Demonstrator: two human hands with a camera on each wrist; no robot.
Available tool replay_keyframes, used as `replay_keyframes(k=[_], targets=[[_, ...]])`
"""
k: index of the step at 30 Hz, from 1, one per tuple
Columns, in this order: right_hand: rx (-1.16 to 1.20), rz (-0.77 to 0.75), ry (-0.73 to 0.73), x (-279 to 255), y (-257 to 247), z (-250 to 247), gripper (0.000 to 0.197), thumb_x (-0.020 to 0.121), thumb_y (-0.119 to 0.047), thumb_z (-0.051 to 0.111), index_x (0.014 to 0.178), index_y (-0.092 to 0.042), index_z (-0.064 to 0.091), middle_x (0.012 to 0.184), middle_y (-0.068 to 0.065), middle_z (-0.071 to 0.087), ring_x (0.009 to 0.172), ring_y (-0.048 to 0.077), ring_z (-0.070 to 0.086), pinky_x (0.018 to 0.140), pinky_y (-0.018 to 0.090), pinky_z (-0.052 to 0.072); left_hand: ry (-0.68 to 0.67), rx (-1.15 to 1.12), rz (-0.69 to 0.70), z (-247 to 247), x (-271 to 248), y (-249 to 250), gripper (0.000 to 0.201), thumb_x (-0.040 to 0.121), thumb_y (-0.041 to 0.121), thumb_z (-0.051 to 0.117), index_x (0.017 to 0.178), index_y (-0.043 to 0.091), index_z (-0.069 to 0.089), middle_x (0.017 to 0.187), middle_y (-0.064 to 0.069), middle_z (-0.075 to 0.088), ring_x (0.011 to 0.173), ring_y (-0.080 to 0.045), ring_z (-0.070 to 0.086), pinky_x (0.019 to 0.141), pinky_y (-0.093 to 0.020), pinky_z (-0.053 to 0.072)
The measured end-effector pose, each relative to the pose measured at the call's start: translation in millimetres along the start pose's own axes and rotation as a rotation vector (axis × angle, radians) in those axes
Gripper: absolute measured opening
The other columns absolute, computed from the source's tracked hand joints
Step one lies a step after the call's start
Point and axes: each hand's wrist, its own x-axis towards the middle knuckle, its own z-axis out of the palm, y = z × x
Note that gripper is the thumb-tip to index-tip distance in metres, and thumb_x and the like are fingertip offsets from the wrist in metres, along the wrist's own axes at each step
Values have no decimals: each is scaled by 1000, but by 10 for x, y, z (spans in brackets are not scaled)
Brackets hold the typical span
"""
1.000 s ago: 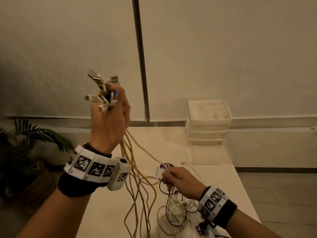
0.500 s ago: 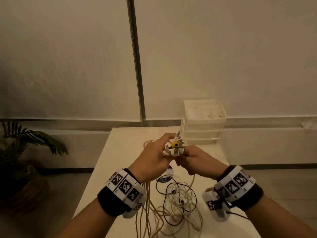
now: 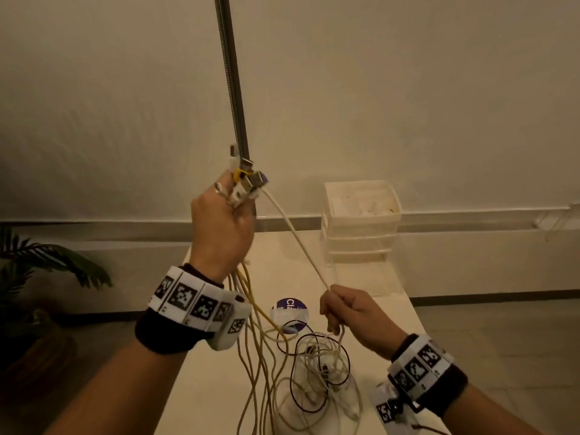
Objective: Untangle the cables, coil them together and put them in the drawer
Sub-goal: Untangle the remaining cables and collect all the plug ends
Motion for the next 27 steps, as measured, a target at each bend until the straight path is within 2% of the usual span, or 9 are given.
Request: replay_keyframes(k=[3,6,9,11,13,16,22,25,27], targets=[[40,51,15,-22,154,92,30,102,-18,40,80,-8,57,54,2,44,49,14,41,56,32,39,56,51,-8,-109,43,-4,12,96,18,58,104,27,60,80,14,60,65,-2,55,57,-22,44],[187,116,68,17,27,94,32,103,-16,37,78,-5,55,53,2,35,50,15,27,52,31,25,28,103,28,-87,-102,63,32,97,10,53,128,17,55,83,20,58,66,11,57,55,-10,46],[234,102,63,70,-287,49,32,103,-15,38,78,-4,55,52,3,33,47,13,26,51,30,22,-222,67,176,65,-391,116,56,93,1,49,145,18,39,92,13,68,68,1,65,60,-7,51],[159,64,12,94,-544,9,29,101,-12,42,77,-5,57,52,3,35,46,13,29,49,28,25,-497,49,186,204,-528,92,57,90,-1,51,140,24,48,90,7,73,67,-4,65,63,-18,55],[77,28,-38,102,-757,-49,26,99,-9,47,77,-6,62,54,3,38,47,13,31,48,27,27,-596,50,154,301,-576,26,46,86,0,49,124,24,61,83,4,72,66,-6,62,63,-20,50],[56,-8,-48,85,-879,-138,24,98,-12,50,86,-3,69,55,3,40,50,14,33,50,27,29,-597,79,122,303,-534,-11,31,86,1,49,88,31,56,73,8,66,62,-9,57,57,-24,43],[64,1,-76,-246,-477,-47,24,102,-16,42,101,-5,64,59,1,51,53,18,44,54,29,39,-284,147,51,40,-275,-35,34,92,-4,50,81,28,55,65,17,56,61,3,55,52,-8,37],[128,36,-49,-432,-253,9,25,102,-18,41,96,-9,64,59,6,42,52,17,37,54,33,34,-302,206,80,-28,-329,-2,46,90,-5,48,75,38,43,60,17,49,56,0,51,49,-9,35],[100,57,-43,-505,-163,5,26,102,-19,42,93,-9,64,59,7,48,52,19,44,54,30,41,-243,185,83,-65,-372,6,38,93,-5,48,80,31,48,62,20,49,55,3,51,49,-7,36]])
